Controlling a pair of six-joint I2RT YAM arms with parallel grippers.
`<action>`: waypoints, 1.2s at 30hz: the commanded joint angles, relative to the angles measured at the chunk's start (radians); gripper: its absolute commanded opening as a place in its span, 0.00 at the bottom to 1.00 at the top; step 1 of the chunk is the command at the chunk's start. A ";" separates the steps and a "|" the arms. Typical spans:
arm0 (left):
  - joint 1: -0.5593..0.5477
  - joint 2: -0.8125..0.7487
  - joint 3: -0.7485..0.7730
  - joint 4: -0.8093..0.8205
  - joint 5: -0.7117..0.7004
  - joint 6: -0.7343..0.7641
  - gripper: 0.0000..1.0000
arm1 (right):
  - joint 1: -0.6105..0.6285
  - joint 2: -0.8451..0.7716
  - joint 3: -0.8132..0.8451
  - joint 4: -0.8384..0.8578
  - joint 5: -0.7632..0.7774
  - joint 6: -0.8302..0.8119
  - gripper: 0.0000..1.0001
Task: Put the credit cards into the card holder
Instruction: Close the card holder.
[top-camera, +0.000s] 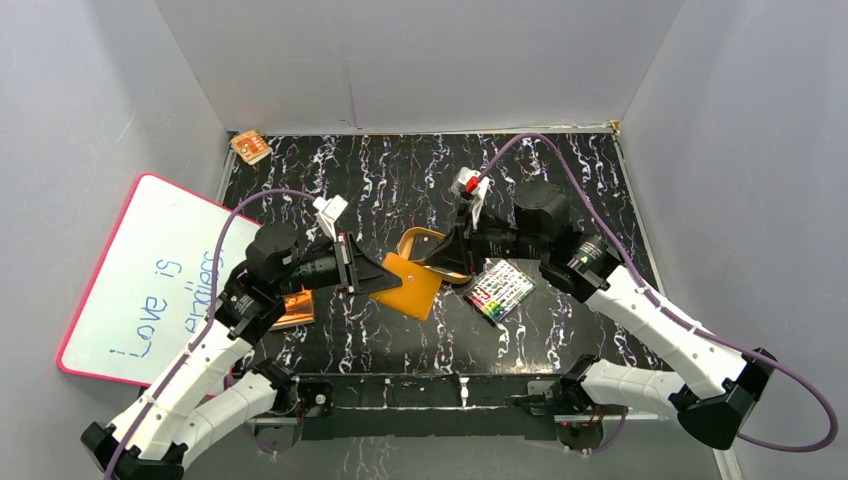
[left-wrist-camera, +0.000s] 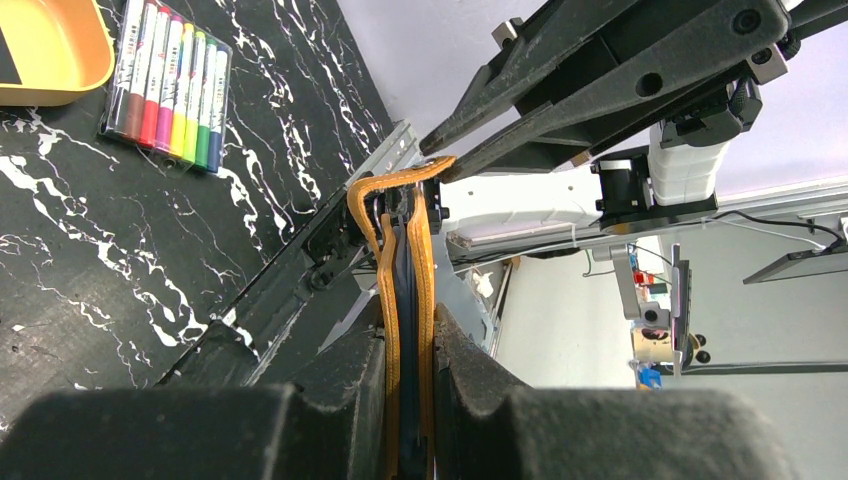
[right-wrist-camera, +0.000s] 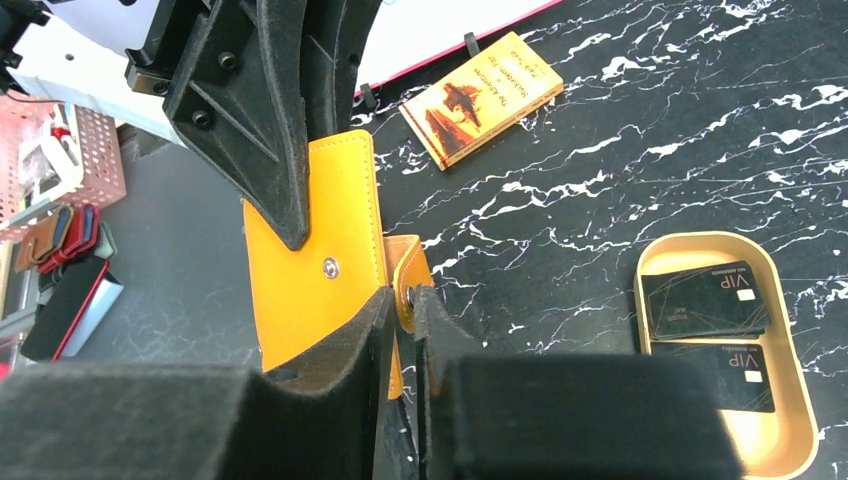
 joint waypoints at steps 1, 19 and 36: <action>0.002 -0.021 0.014 0.007 0.021 -0.012 0.00 | 0.001 -0.017 0.009 0.017 -0.002 -0.011 0.15; 0.002 0.050 0.087 -0.115 -0.074 0.034 0.00 | 0.001 0.050 0.105 -0.046 -0.069 -0.003 0.00; 0.002 0.048 0.078 -0.094 -0.080 0.032 0.00 | 0.076 0.138 0.156 -0.096 0.015 0.005 0.00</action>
